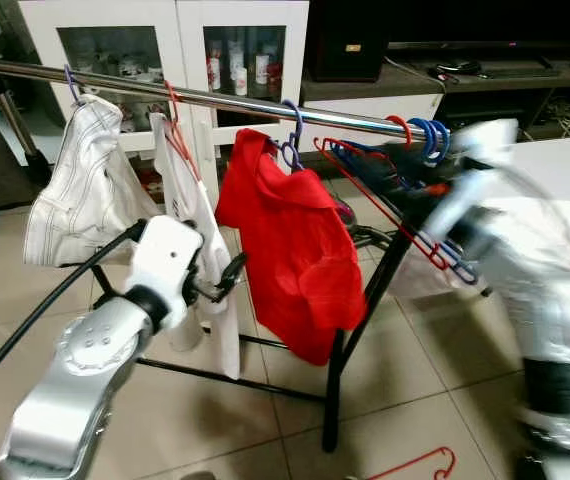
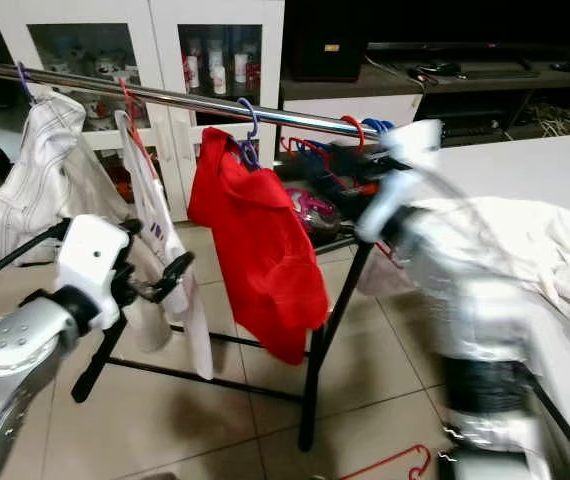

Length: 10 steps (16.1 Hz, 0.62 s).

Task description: Hang hanger

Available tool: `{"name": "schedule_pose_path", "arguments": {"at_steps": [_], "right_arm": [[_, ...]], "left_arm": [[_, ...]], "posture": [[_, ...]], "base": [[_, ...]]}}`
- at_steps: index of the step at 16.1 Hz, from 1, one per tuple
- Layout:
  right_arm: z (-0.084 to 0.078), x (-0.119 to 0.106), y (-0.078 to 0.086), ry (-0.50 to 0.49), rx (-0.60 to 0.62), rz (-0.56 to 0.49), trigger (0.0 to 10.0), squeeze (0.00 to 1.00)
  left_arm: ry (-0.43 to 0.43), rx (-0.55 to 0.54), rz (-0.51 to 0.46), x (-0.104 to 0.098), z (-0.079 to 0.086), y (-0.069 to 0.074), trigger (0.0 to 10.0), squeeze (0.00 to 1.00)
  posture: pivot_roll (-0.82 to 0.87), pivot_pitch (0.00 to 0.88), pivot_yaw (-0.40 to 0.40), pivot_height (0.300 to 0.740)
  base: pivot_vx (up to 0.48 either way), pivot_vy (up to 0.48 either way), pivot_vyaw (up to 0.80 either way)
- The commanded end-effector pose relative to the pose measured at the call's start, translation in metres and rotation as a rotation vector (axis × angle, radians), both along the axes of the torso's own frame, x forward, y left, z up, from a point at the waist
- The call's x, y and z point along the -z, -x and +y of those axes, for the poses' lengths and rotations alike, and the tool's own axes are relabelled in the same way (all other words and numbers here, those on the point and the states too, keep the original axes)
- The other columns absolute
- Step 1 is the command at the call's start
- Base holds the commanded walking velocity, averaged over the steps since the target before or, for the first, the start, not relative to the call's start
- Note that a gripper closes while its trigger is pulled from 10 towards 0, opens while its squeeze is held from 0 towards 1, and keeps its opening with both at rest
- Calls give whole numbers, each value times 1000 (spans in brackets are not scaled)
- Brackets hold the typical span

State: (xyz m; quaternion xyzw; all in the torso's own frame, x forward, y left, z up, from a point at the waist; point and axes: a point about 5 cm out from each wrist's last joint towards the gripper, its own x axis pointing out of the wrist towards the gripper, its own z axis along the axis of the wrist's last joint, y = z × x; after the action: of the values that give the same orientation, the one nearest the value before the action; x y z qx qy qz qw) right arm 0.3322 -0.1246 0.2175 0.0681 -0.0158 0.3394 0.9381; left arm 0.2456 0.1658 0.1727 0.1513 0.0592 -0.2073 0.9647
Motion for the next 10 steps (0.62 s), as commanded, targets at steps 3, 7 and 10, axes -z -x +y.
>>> {"name": "schedule_pose_path", "arguments": {"at_steps": [3, 7, 10], "right_arm": [[46, 22, -40, 74, 41, 128, 10000, 1000], [58, 3, -74, 127, 225, 80, 10000, 1000], [50, -3, -80, 129, 290, 59, 10000, 1000]], "left_arm": [[-15, -6, -2, -3, 4, 6, 10000, 0], [-39, 5, 31, -8, 12, 25, 10000, 0], [-44, 9, 52, -10, 13, 31, 10000, 0]], "posture": [[206, 67, -91, 740], [247, 165, -78, 740], [250, 190, -73, 740]], "base": [[0, 0, 0], [0, 0, 0], [0, 0, 0]]}}
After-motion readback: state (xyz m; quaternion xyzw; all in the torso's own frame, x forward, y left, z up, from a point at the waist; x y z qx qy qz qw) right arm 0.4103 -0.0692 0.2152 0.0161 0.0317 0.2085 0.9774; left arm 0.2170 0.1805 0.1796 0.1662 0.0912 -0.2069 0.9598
